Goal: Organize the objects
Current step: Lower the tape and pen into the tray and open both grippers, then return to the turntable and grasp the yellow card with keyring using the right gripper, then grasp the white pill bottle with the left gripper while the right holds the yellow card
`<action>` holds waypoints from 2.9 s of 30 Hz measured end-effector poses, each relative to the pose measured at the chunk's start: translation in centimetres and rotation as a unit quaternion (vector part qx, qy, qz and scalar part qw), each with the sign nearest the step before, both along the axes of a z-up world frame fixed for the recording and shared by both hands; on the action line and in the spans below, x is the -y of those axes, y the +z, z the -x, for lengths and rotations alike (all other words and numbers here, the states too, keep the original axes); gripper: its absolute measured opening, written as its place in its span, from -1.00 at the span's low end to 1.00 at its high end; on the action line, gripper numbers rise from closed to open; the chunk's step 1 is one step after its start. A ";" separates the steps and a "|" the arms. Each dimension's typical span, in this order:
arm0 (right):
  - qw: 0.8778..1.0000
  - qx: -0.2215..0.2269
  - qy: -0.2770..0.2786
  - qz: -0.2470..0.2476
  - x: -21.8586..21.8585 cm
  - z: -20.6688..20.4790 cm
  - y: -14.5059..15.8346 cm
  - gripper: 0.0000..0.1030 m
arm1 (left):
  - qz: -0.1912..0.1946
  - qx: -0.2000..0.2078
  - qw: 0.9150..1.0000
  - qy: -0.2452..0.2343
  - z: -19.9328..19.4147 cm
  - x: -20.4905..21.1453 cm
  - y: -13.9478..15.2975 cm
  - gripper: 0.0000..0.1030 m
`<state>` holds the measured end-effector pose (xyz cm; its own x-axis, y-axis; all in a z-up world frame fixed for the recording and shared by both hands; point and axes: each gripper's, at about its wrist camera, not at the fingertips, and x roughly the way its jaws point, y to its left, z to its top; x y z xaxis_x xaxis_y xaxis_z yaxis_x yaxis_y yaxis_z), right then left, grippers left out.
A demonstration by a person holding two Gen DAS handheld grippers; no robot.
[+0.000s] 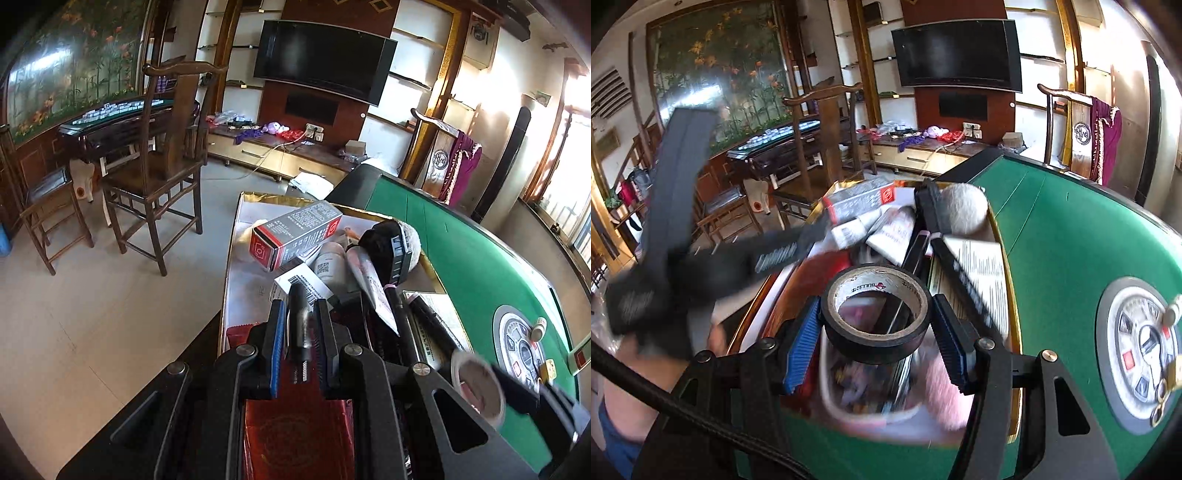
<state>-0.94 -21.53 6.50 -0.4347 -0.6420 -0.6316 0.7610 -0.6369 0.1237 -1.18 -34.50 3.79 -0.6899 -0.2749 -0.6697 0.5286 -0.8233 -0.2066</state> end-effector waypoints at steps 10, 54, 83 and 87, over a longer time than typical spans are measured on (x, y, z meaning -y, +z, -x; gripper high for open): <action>0.999 0.013 0.000 -0.048 2.5 3.1 -1.9 0.15 | -0.036 -0.005 0.999 -0.011 0.1 0.4 -0.5 -0.69; 0.966 0.238 -0.098 0.027 -31.5 11.0 -4.4 0.56 | 0.091 -0.050 0.933 -0.345 0.9 -19.3 1.3 0.09; 0.938 0.118 -0.308 0.104 -41.2 7.7 -1.9 -0.09 | 0.089 0.045 0.890 -0.445 16.1 -34.4 4.4 0.09; 0.926 0.135 -0.333 0.118 -43.4 9.0 -2.7 -0.09 | 0.115 0.086 0.889 -0.434 21.6 -37.4 2.7 0.09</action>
